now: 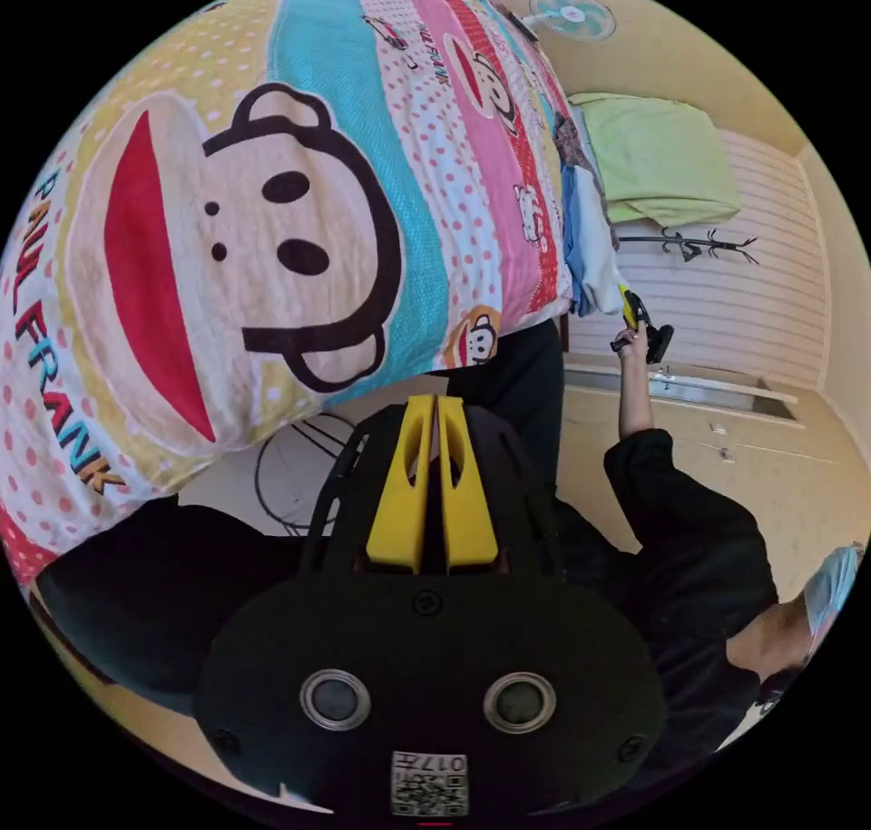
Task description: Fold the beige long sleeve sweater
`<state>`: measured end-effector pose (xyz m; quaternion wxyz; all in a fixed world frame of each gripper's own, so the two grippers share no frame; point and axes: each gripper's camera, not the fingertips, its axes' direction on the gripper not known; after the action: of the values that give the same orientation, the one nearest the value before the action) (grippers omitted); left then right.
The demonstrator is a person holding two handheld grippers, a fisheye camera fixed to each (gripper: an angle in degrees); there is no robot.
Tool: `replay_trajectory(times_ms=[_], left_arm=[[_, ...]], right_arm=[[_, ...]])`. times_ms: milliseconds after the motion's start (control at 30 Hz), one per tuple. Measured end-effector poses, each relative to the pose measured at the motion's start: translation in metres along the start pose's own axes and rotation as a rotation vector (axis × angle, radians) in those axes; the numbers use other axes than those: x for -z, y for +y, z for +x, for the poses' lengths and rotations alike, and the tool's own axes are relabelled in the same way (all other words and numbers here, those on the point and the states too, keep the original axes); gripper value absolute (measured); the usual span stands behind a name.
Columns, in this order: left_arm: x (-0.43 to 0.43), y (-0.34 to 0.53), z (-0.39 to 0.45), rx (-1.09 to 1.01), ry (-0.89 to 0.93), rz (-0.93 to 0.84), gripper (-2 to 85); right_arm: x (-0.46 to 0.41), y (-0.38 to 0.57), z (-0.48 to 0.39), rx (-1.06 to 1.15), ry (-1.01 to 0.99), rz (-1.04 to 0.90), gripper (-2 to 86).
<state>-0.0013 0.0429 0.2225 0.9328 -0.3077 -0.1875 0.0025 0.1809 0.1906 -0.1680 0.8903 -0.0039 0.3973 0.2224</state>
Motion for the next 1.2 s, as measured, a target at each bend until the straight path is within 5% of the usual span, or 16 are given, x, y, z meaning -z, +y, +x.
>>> replay_trajectory(times_ms=[200,333,433,567,800,900,1200], left_arm=[[0.05,0.021,0.009,-0.079,-0.066,0.238,-1.0],[0.078,0.048,0.019,-0.161,-0.032,0.389,-0.9],[0.096,0.072,0.014,-0.154,-0.066,0.442,-0.7],[0.126,0.11,-0.012,-0.075,-0.076,0.568,0.7],[0.133,0.13,-0.055,0.022,-0.013,0.612,4.2],[0.121,0.124,-0.057,0.016,0.001,0.591,4.8],[0.098,0.116,-0.056,0.037,-0.038,0.549,5.0]], right_arm=[[-0.041,-0.003,-0.255,0.573,-0.376,-0.092,3.3],[-0.105,0.121,-0.442,1.024,-0.268,-0.215,3.2],[-0.125,0.23,-0.504,1.171,-0.549,-0.382,3.4],[-0.165,0.324,-0.529,1.26,-0.654,-0.603,4.1],[-0.252,0.263,-0.512,0.992,-0.108,-0.367,8.0],[-0.329,0.248,-0.484,0.971,0.168,-0.609,11.0],[-0.244,0.283,-0.46,1.07,0.058,-0.695,2.9]])
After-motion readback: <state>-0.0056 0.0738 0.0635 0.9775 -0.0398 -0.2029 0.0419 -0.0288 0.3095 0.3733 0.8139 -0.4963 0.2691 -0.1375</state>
